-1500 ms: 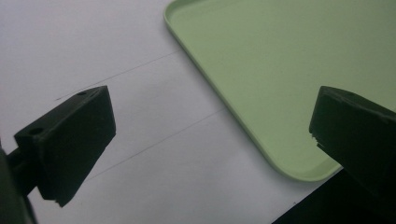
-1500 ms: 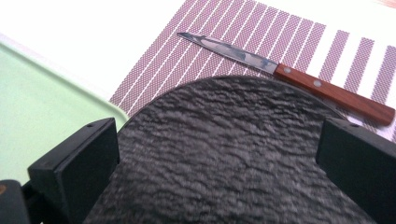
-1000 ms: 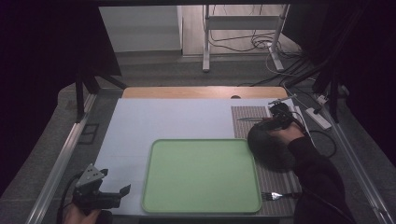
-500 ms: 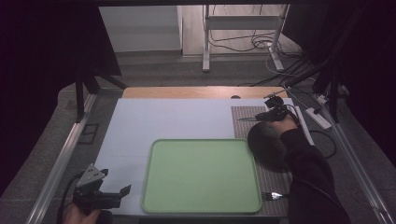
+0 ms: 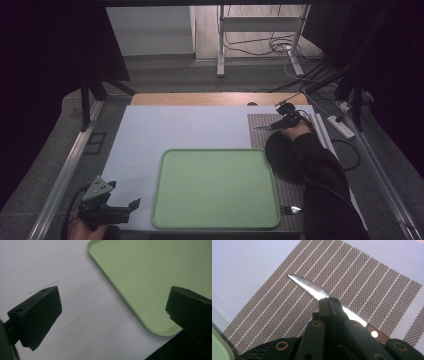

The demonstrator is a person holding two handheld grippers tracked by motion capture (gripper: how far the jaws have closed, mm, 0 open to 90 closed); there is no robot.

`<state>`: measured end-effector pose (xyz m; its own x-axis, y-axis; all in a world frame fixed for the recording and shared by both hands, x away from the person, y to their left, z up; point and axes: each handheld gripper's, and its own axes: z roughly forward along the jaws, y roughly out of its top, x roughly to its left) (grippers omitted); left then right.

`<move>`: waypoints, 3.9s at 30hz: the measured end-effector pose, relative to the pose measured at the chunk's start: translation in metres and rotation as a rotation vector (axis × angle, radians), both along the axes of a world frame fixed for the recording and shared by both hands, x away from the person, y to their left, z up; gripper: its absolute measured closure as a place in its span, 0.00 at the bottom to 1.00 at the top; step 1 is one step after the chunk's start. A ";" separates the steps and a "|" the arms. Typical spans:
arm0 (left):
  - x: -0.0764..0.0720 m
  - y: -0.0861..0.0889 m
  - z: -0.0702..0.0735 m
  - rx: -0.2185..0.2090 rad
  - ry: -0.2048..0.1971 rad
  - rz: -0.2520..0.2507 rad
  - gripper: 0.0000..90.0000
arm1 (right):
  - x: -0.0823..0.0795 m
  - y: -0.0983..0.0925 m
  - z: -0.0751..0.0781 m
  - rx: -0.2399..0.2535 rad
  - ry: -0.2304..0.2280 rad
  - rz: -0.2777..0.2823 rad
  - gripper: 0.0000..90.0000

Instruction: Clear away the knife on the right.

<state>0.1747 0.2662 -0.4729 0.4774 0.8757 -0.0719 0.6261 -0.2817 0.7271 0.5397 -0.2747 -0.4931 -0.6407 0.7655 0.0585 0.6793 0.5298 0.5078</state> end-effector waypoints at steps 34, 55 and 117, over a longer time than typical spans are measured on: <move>0.000 -0.003 0.000 0.022 -0.001 -0.009 0.01 | 0.010 -0.027 0.011 0.011 -0.056 -0.127 0.77; 0.000 -0.004 0.000 0.032 -0.001 -0.012 0.01 | 0.015 -0.033 0.000 -0.044 -0.029 -0.227 0.04; -0.001 -0.004 0.000 0.037 -0.003 -0.013 0.01 | -0.011 -0.094 0.023 -0.162 -0.113 -0.213 0.86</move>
<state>0.1734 0.2620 -0.4725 0.4885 0.8717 -0.0380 0.6203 -0.3163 0.7178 0.5284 -0.3688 -0.4697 -0.4597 0.8772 -0.1383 0.7279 0.4614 0.5073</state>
